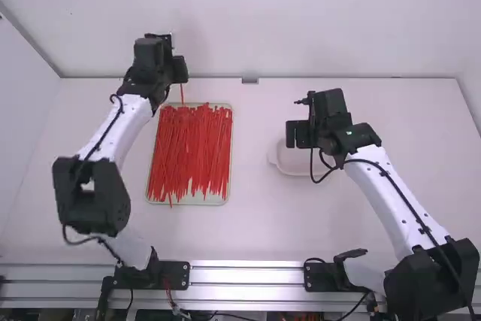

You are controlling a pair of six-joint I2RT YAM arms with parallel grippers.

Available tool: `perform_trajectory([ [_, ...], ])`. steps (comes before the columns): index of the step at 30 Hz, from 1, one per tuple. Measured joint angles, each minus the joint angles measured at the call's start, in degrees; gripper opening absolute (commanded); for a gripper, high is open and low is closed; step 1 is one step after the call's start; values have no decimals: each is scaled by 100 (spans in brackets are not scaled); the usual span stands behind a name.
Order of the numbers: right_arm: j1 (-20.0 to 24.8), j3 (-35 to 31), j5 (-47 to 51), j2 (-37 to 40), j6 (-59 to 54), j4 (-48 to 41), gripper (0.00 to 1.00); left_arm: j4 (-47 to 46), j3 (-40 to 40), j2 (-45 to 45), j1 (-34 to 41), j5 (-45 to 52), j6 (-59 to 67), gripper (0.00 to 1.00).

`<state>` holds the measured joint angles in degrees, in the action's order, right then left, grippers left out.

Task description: Fasten the cable tie

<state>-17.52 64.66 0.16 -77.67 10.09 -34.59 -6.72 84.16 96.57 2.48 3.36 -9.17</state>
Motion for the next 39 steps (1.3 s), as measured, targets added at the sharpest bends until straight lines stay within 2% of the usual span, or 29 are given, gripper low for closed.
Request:
perform_trajectory([
  [5, -48, 0, -256, 0, -2, 273, 99, -205, -168, -1134, 260, -120, 15, 2],
  [11, -389, 0, -763, 0, -271, 717, 99, 42, -1582, -2741, 374, -306, -26, 2],
  [18, -848, 0, -1401, 0, -557, 1176, 99, 120, -3088, -4059, 372, -354, -494, 2],
  [27, -1252, 0, -2669, 0, -984, 1692, 99, 728, -4181, -4959, 374, 249, -1119, 2],
  [39, -1624, 0, -3880, 0, -1158, 2306, 100, 1720, -4496, -5073, 612, 852, -2002, 2],
])
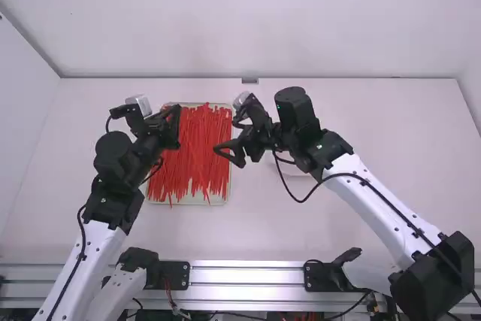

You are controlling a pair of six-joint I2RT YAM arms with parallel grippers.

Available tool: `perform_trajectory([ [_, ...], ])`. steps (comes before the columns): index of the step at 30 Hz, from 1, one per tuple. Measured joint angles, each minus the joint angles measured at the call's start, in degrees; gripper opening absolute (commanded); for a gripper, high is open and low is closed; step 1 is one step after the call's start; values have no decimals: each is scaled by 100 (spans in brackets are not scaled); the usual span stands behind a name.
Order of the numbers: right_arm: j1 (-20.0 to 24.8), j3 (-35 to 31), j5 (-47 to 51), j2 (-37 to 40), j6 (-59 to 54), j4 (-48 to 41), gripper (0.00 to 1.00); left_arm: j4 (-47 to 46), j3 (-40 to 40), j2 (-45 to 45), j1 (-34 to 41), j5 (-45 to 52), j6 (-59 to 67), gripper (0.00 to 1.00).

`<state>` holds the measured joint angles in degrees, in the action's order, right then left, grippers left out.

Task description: Fasten the cable tie

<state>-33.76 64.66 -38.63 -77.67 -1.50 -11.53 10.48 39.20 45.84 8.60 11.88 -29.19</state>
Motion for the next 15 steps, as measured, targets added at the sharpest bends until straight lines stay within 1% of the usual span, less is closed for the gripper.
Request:
perform_trajectory([
  [2, -85, 0, -70, 0, 2, 81, 100, 155, 0, 0, 170, 63, -96, 2],
  [7, -350, 0, -146, 0, 0, 208, 95, 387, 0, 0, 485, 164, -348, 2],
  [12, -520, 0, -149, 0, -2, 249, 93, 446, 0, -28, 601, 166, -501, 2],
  [15, -579, 0, -149, 0, 2, 308, 89, 487, 0, -118, 669, 173, -629, 2],
])
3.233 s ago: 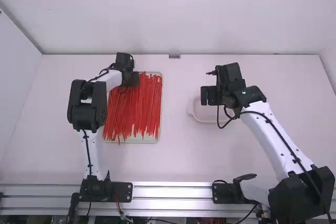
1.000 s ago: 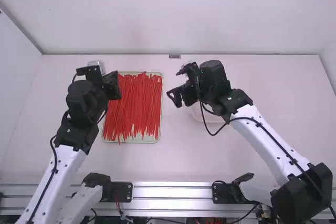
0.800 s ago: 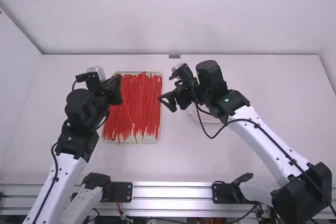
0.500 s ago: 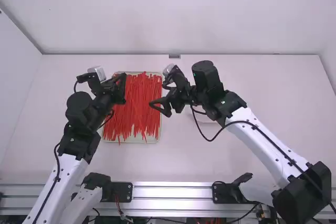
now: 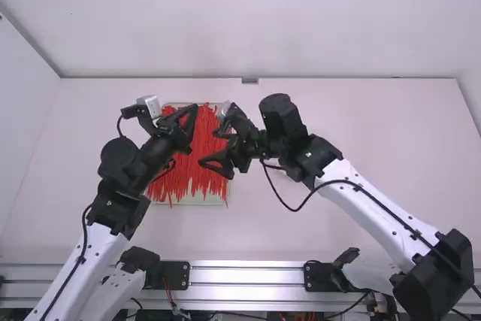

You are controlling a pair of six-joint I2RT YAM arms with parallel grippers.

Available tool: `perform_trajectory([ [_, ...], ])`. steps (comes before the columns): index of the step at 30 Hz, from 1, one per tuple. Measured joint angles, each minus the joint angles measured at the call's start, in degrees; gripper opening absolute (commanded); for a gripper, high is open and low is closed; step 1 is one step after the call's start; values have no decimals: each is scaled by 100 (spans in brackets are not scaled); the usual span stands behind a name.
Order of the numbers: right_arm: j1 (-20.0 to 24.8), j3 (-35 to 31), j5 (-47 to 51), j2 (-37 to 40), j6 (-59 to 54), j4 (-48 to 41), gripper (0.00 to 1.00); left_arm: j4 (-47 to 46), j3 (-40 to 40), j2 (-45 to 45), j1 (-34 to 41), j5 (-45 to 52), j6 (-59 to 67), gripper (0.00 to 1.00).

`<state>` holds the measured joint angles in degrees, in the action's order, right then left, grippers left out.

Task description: Fasten the cable tie

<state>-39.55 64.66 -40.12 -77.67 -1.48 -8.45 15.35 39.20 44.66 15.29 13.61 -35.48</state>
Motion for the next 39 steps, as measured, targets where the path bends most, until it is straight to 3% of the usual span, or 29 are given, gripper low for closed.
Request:
perform_trajectory([
  [8, 2, 0, 0, 0, -2, 96, 69, 304, -37, -170, 9, 20, -363, 2],
  [10, 2, 0, 0, 0, 0, 98, 52, 531, -133, -177, 9, 17, -450, 2],
  [11, 2, 0, 0, 0, 4, 94, 51, 564, -149, -177, 9, 20, -461, 2],
  [14, 2, 0, 0, 0, -11, 83, 11, 791, -356, -177, 11, 13, -557, 2],
  [16, 2, 0, -2, 0, -4, 72, 0, 876, -424, -175, 9, 15, -573, 2],
  [19, 2, 0, 15, 0, 0, 57, 0, 997, -487, -175, 9, 15, -579, 3],
  [23, 26, 0, 20, 0, -2, 63, 0, 1023, -487, -157, 9, 17, -577, 13],
  [25, 103, 0, -2, 0, -2, 55, 0, 1113, -487, -111, 9, -11, -461, 36],
  [26, 122, 0, -2, 0, -4, 55, 0, 1126, -487, -109, 9, -17, -450, 39],
  [30, 474, 0, -63, 0, 0, 26, 0, 1377, -487, -103, 9, -153, -256, 79],
  [32, 713, 0, -184, 0, -4, 17, 0, 1281, -479, -101, 9, -175, -111, 91],
  [35, 1189, 0, -533, 0, -26, 17, 0, 737, -271, -52, 9, -138, 199, 99],
  [39, 1733, 0, -1174, 0, -203, 76, 0, -61, 501, 201, 9, 96, 737, 99],
])
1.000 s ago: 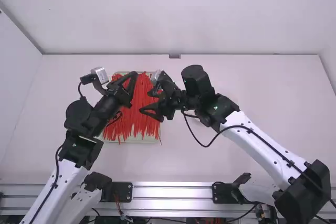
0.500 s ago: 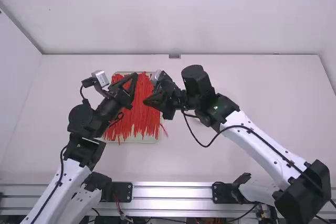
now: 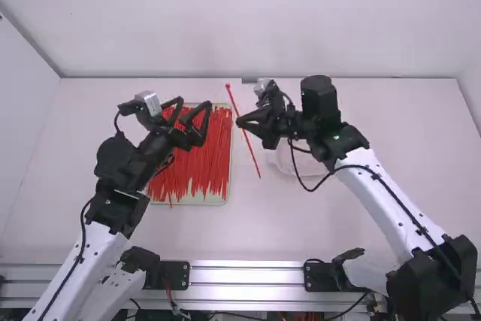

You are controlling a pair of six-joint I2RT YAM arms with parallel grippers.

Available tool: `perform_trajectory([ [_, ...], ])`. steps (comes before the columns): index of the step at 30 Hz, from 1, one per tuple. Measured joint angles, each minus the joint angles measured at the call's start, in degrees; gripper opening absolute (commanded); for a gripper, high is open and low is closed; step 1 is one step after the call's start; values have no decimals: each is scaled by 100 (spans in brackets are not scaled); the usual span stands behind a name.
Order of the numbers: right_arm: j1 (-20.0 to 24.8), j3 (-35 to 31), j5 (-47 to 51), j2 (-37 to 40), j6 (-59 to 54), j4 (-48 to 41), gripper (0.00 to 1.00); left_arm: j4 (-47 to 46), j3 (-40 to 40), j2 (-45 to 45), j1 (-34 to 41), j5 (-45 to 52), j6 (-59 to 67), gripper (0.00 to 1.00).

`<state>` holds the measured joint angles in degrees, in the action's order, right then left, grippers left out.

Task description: Fasten the cable tie

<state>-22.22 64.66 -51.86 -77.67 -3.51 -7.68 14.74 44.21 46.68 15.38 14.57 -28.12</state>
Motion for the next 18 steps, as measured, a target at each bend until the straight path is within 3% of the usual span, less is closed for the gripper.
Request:
perform_trajectory([
  [9, 894, 0, -1213, 0, -352, 614, 0, -1078, 1550, 927, 0, 861, 1325, 99],
  [18, 1307, 4, -1882, 0, -181, 1099, 0, -1047, 2079, 1853, 0, 2308, 2337, 99],
])
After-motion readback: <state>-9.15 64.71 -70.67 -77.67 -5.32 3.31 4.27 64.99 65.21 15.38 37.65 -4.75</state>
